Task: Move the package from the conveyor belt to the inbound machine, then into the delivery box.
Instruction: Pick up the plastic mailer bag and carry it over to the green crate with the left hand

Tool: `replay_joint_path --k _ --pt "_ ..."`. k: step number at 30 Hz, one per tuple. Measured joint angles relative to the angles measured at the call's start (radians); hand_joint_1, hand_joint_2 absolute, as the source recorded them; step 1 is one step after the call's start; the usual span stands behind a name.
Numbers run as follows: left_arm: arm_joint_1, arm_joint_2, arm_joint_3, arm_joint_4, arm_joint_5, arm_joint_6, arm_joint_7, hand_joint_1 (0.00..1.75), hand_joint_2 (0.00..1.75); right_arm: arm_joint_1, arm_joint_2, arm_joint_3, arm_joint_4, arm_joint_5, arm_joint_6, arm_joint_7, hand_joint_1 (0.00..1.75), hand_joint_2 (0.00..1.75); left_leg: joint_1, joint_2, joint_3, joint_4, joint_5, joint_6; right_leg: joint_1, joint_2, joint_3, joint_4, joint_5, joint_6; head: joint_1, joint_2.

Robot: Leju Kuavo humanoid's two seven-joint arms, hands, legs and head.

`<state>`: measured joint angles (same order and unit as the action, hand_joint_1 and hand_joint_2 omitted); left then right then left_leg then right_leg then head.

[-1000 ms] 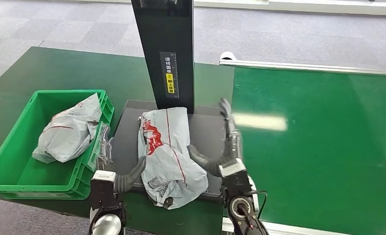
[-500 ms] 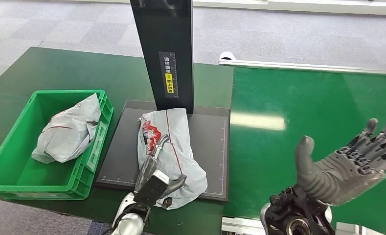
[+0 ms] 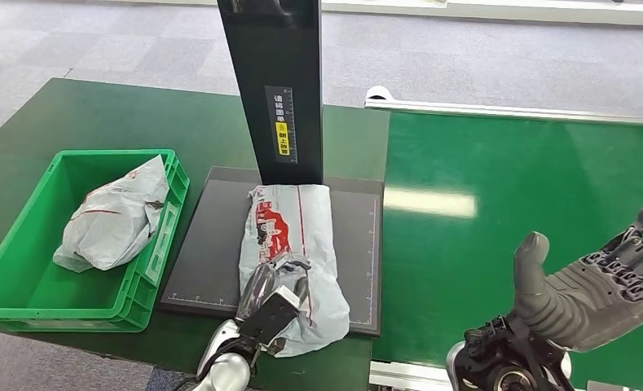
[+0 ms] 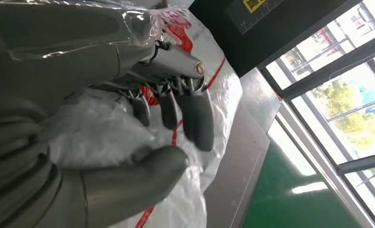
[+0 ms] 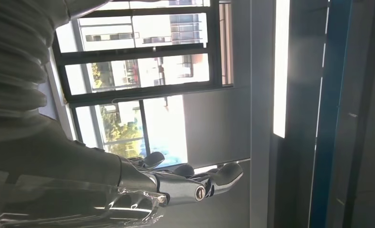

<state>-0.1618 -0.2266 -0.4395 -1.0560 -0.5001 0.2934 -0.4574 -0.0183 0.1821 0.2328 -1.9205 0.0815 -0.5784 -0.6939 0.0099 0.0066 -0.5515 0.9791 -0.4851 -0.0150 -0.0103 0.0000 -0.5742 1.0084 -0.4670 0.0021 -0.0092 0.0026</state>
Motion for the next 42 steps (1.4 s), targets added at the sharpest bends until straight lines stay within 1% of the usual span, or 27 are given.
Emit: replay_joint_path --k 5,10,14,18,19,20,22,23,24,28,30,36,42 --pt "-0.006 0.000 0.000 0.005 0.007 -0.014 -0.014 1.67 1.75 0.000 -0.003 -0.013 0.003 -0.007 0.012 0.000 0.00 1.75 0.000 0.000 0.000 0.000 0.000 0.000 0.000 0.000 0.000 0.000 0.000 0.000 0.000 0.000" --pt "-0.007 0.000 0.001 0.001 0.040 -0.022 -0.062 1.75 1.75 0.000 -0.003 -0.032 0.004 -0.011 0.017 0.000 0.00 1.75 0.000 0.000 0.000 0.000 0.000 0.000 0.000 0.000 0.000 0.000 0.000 0.000 0.000 0.000" --pt "-0.006 -0.002 0.006 -0.024 0.102 -0.021 -0.106 1.75 1.75 0.003 -0.002 -0.045 0.004 -0.012 0.017 0.000 0.00 1.75 0.000 0.000 0.000 0.000 0.000 0.000 0.000 0.000 0.000 0.000 0.000 0.000 0.000 0.000" --pt "-0.005 -0.003 0.012 -0.039 0.122 -0.020 -0.119 1.75 1.75 0.006 -0.002 -0.048 0.004 -0.013 0.017 0.000 0.00 1.75 0.000 0.000 0.000 0.000 0.000 0.000 0.000 0.000 0.000 0.000 0.000 0.000 0.000 0.000" --pt "-0.002 -0.002 0.018 -0.060 0.139 -0.015 -0.128 1.72 1.75 0.008 -0.002 -0.051 0.004 -0.014 0.019 0.000 0.00 1.75 0.000 0.000 0.000 0.000 0.000 0.000 0.000 0.000 0.000 0.000 0.000 0.000 0.000 0.000" --pt "0.002 -0.002 0.025 -0.090 0.159 -0.007 -0.136 1.34 1.75 0.011 -0.002 -0.055 0.004 -0.015 0.021 0.000 0.00 1.75 0.000 0.000 0.000 0.000 0.000 0.000 0.000 0.000 0.000 0.000 0.000 0.000 0.000 0.000" --pt "0.011 0.001 0.042 -0.162 0.199 0.008 -0.149 0.47 1.75 0.016 -0.001 -0.062 0.004 -0.016 0.027 0.000 0.00 1.75 0.000 0.000 0.000 0.000 0.000 0.000 0.000 0.000 0.000 0.000 0.000 0.000 0.000 0.000" --pt "0.013 0.004 0.045 -0.183 0.201 0.008 -0.142 0.06 1.75 0.016 -0.001 -0.063 0.004 -0.017 0.030 0.000 0.00 1.75 0.000 0.000 0.000 0.000 0.000 0.000 0.000 0.000 0.000 0.000 0.000 0.000 0.000 0.000" --pt "0.014 0.006 0.047 -0.199 0.196 0.003 -0.129 0.00 1.75 0.017 -0.001 -0.063 0.004 -0.017 0.032 0.000 0.00 1.75 0.000 0.000 0.000 0.000 0.000 0.000 0.000 0.000 0.000 0.000 0.000 0.000 0.000 0.000" --pt "0.015 0.026 0.042 -0.239 0.119 -0.055 -0.046 0.00 1.75 0.018 -0.001 -0.066 0.004 -0.019 0.047 0.000 0.00 1.75 0.000 0.000 0.000 0.000 0.000 0.000 0.000 0.000 0.000 0.000 0.000 0.000 0.000 0.000" --pt "0.015 0.035 0.034 -0.245 0.080 -0.081 -0.019 0.00 1.75 0.018 -0.001 -0.070 0.006 -0.019 0.055 0.000 0.00 1.75 0.000 0.000 0.000 0.000 0.000 0.000 0.000 0.000 0.000 0.000 0.000 0.000 0.000 0.000" --pt "0.013 0.052 0.001 -0.225 -0.034 -0.167 0.028 0.00 1.75 0.018 0.001 -0.079 0.011 -0.017 0.081 0.000 0.00 1.75 0.000 0.000 0.000 0.000 0.000 0.000 0.000 0.000 0.000 0.000 0.000 0.000 0.000 0.000" --pt "0.013 0.061 -0.014 -0.198 -0.069 -0.201 0.044 0.00 1.75 0.018 0.004 -0.086 0.018 -0.017 0.097 0.000 0.00 1.75 0.000 0.000 0.000 0.000 0.000 0.000 0.000 0.000 0.000 0.000 0.000 0.000 0.000 0.000"
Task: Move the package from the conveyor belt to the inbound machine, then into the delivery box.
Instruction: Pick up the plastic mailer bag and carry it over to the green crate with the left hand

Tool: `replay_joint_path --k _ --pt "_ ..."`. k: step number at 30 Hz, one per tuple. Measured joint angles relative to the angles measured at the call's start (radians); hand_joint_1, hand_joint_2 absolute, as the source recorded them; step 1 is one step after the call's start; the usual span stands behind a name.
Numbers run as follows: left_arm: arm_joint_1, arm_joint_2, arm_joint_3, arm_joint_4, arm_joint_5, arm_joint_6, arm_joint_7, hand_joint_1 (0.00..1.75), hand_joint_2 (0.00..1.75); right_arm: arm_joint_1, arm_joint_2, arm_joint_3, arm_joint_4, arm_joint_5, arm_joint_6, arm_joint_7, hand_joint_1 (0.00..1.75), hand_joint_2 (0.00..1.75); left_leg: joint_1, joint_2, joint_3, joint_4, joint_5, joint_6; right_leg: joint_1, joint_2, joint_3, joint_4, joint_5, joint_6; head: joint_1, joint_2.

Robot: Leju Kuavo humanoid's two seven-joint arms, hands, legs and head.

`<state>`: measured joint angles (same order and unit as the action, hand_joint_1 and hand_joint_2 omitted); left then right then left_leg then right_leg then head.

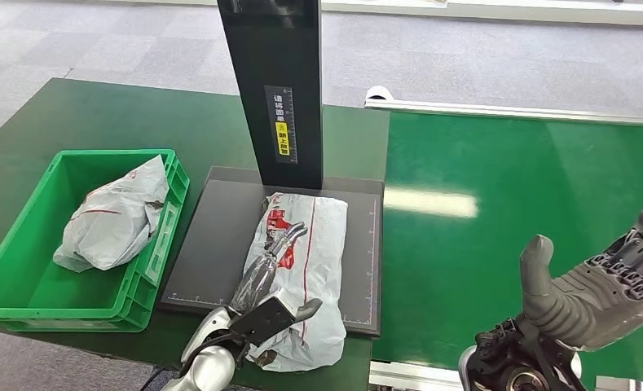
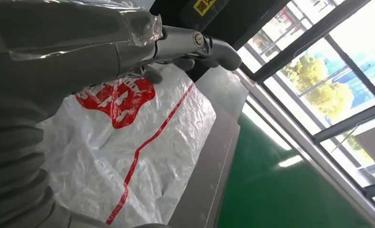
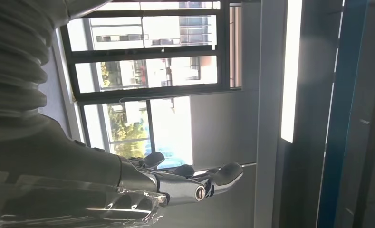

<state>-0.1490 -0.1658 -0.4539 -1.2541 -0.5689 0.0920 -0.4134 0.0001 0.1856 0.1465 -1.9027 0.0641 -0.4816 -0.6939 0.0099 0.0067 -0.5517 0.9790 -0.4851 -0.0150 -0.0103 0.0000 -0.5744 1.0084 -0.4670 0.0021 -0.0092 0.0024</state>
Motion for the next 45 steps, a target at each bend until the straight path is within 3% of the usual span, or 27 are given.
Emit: replay_joint_path --k 11,30,31,35,37,40,45 --pt "0.003 0.007 -0.011 0.014 -0.065 -0.029 0.034 0.00 1.75 0.004 0.009 -0.009 0.008 0.004 0.013 0.000 0.00 1.75 0.000 0.000 0.000 0.000 0.000 0.000 0.000 0.000 0.000 0.000 0.000 0.000 0.000 0.000" --pt "-0.018 -0.008 -0.045 0.128 -0.302 0.016 0.129 0.03 1.75 0.034 0.030 -0.041 0.008 0.028 0.042 0.000 0.00 1.75 0.000 0.000 0.000 0.000 0.000 0.000 0.000 0.000 0.000 0.000 0.000 0.000 0.000 0.000" --pt "-0.020 -0.009 -0.045 0.134 -0.306 0.020 0.131 0.17 1.75 0.035 0.031 -0.043 0.008 0.029 0.043 0.000 0.00 1.75 0.000 0.000 0.000 0.000 0.000 0.000 0.000 0.000 0.000 0.000 0.000 0.000 0.000 0.000" --pt "-0.025 -0.014 -0.044 0.151 -0.310 0.030 0.132 1.22 1.75 0.036 0.034 -0.047 0.008 0.031 0.043 0.000 0.00 1.75 0.000 0.000 0.000 0.000 0.000 0.000 0.000 0.000 0.000 0.000 0.000 0.000 0.000 0.000" --pt "-0.026 -0.016 -0.044 0.155 -0.309 0.035 0.132 1.51 1.75 0.037 0.035 -0.048 0.008 0.031 0.044 0.000 0.00 1.75 0.000 0.000 0.000 0.000 0.000 0.000 0.000 0.000 0.000 0.000 0.000 0.000 0.000 0.000" --pt "-0.028 -0.017 -0.043 0.157 -0.305 0.037 0.132 1.70 1.75 0.039 0.035 -0.050 0.008 0.031 0.044 0.000 0.00 1.75 0.000 0.000 0.000 0.000 0.000 0.000 0.000 0.000 0.001 0.000 0.000 0.000 0.000 0.000" --pt "-0.028 -0.018 -0.039 0.157 -0.299 0.037 0.130 1.73 1.75 0.042 0.037 -0.050 0.008 0.031 0.044 0.000 0.00 1.75 0.000 0.000 0.000 0.000 0.000 0.000 0.000 0.000 0.001 0.000 0.000 0.000 0.000 0.000"
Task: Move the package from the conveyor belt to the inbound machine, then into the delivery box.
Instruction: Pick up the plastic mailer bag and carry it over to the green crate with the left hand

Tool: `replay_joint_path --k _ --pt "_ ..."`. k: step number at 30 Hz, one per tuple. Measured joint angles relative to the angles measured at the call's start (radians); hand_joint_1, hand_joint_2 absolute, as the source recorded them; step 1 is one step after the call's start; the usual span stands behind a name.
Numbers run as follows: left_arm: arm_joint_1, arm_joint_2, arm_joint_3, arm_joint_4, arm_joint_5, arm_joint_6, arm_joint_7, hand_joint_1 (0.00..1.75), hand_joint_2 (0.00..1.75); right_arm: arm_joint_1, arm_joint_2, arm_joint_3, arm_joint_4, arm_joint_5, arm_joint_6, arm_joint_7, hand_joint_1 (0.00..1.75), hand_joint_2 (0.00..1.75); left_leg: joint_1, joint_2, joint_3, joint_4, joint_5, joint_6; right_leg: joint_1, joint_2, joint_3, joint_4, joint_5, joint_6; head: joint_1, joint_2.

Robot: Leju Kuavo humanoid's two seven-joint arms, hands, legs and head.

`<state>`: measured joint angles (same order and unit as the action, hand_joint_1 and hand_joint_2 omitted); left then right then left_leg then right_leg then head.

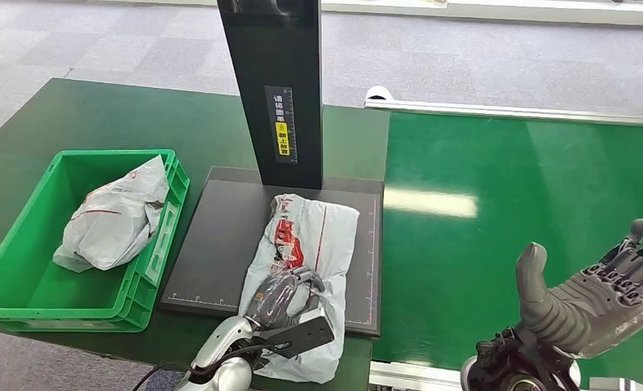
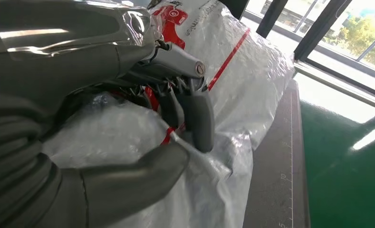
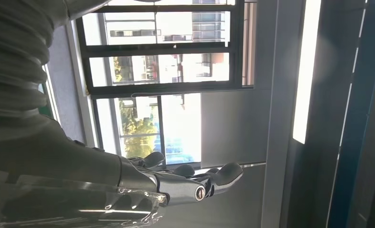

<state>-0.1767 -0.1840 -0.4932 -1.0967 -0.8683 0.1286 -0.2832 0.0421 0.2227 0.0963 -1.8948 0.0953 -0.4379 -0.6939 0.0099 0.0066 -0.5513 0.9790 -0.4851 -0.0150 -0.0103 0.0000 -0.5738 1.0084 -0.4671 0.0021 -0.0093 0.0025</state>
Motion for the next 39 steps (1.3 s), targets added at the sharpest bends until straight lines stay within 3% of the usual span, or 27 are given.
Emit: replay_joint_path --k 15,23,24,27,28,34,39 --pt "0.002 -0.003 0.014 -0.016 0.083 0.043 -0.071 1.75 1.75 0.002 0.000 -0.002 0.000 -0.003 -0.003 0.000 0.00 1.75 0.000 0.000 0.000 0.000 0.000 0.000 0.000 0.000 0.000 0.000 0.000 0.000 0.000 0.000" --pt "0.039 0.003 0.048 -0.203 0.289 0.123 -0.171 1.74 1.75 0.002 0.000 -0.004 0.000 -0.015 -0.020 0.000 0.00 1.75 0.000 0.000 -0.001 0.000 0.000 0.000 0.000 0.000 0.000 0.000 0.000 0.000 0.000 0.000" --pt "0.044 0.005 0.052 -0.231 0.304 0.127 -0.175 1.45 1.75 0.002 0.000 -0.005 0.000 -0.016 -0.021 0.000 0.00 1.75 0.000 0.000 -0.001 0.000 0.000 0.000 0.000 0.000 0.000 0.000 0.000 0.000 0.000 0.000" --pt "0.055 0.011 0.062 -0.291 0.324 0.125 -0.173 0.16 1.75 0.002 0.000 -0.005 0.001 -0.018 -0.022 0.000 0.00 1.75 0.000 0.000 -0.001 0.000 0.000 0.000 0.000 0.000 0.000 0.000 0.000 0.000 0.000 0.000" --pt "0.056 0.014 0.063 -0.304 0.320 0.112 -0.163 0.01 1.75 0.002 0.000 -0.005 0.001 -0.018 -0.023 0.000 0.00 1.75 0.000 0.000 -0.001 0.000 0.000 0.000 0.000 0.000 0.000 0.000 0.000 0.000 0.000 0.000" --pt "0.058 0.034 0.059 -0.322 0.230 -0.004 -0.090 0.00 1.75 -0.001 0.000 -0.006 0.009 -0.024 -0.013 0.000 0.00 1.75 0.000 0.000 0.000 0.000 0.000 0.000 0.000 0.000 0.000 0.000 0.000 0.000 0.000 0.000" --pt "0.058 0.042 0.049 -0.303 0.197 -0.037 -0.069 0.00 1.75 -0.003 0.000 -0.006 0.016 -0.025 -0.003 0.000 0.00 1.75 0.000 0.000 0.000 0.000 0.000 0.000 0.000 0.000 0.000 0.000 0.000 0.000 0.000 0.000"
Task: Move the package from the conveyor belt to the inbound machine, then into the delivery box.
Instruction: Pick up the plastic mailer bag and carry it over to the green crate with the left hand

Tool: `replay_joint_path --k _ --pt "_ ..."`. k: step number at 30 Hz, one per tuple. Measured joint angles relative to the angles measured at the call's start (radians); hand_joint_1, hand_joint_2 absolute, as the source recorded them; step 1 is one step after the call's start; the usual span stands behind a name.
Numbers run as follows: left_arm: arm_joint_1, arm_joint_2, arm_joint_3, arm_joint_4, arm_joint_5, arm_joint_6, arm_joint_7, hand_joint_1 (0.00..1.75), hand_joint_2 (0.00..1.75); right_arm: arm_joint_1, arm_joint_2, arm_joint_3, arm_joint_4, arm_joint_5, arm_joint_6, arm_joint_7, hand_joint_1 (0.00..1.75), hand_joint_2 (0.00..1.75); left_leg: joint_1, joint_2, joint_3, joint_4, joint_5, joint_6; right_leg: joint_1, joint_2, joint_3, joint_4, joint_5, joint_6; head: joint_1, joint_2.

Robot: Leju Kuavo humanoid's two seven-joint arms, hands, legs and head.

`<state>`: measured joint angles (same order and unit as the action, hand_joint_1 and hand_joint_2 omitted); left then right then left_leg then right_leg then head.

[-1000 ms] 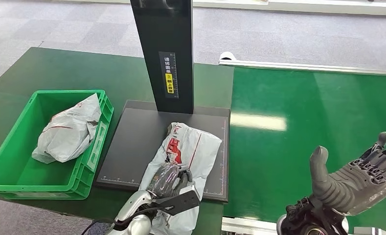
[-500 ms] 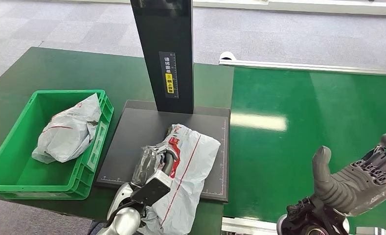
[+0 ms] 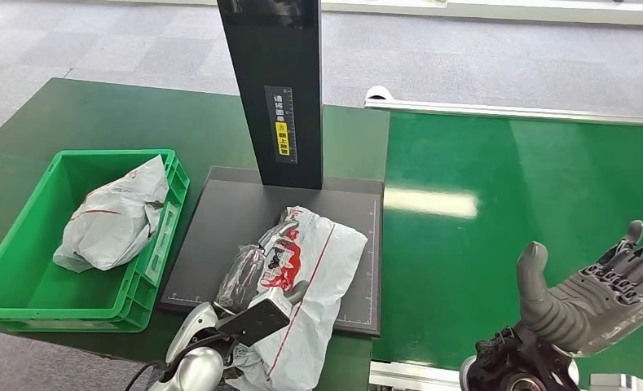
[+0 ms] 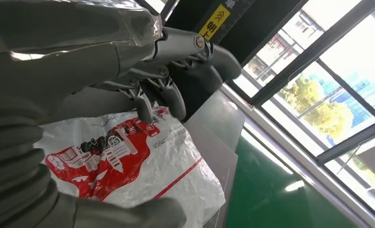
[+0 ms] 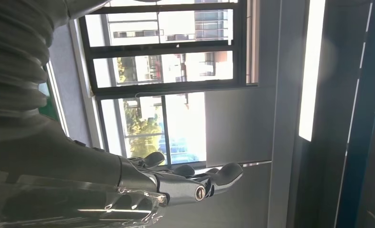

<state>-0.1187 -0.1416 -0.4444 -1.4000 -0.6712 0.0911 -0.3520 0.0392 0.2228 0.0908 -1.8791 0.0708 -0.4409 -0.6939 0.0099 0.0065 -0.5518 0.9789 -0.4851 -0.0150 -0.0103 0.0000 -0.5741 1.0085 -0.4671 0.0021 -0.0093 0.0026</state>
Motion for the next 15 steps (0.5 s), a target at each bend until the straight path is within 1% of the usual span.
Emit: replay_joint_path --k 3,7,12,15 --pt "-0.001 0.002 -0.009 0.024 -0.056 -0.019 0.031 0.00 1.75 -0.003 0.000 0.000 0.005 0.002 0.004 0.000 0.00 1.75 0.000 0.000 0.000 0.000 0.000 0.000 0.000 0.000 0.000 0.000 0.000 0.000 0.000 0.000" --pt "-0.005 0.002 -0.022 0.074 -0.119 -0.019 0.055 0.00 1.75 -0.007 0.000 0.000 0.010 0.008 0.010 0.000 0.00 1.75 0.000 0.000 0.000 0.000 0.000 0.000 0.000 0.000 0.000 0.000 0.000 0.000 0.000 0.000" --pt "-0.020 0.001 -0.040 0.139 -0.273 0.026 0.139 0.00 1.75 -0.008 0.000 -0.001 0.012 0.018 0.016 0.008 0.00 1.75 0.000 0.000 0.000 0.000 0.000 0.000 0.000 0.000 0.000 0.000 0.000 0.000 0.000 0.000" --pt "-0.031 -0.001 -0.044 0.181 -0.333 0.035 0.165 0.00 1.75 -0.008 0.000 -0.001 0.012 0.023 0.021 0.013 0.00 1.75 0.000 0.000 0.000 0.000 0.000 0.000 0.000 0.000 0.000 0.000 0.000 0.000 0.000 0.000"
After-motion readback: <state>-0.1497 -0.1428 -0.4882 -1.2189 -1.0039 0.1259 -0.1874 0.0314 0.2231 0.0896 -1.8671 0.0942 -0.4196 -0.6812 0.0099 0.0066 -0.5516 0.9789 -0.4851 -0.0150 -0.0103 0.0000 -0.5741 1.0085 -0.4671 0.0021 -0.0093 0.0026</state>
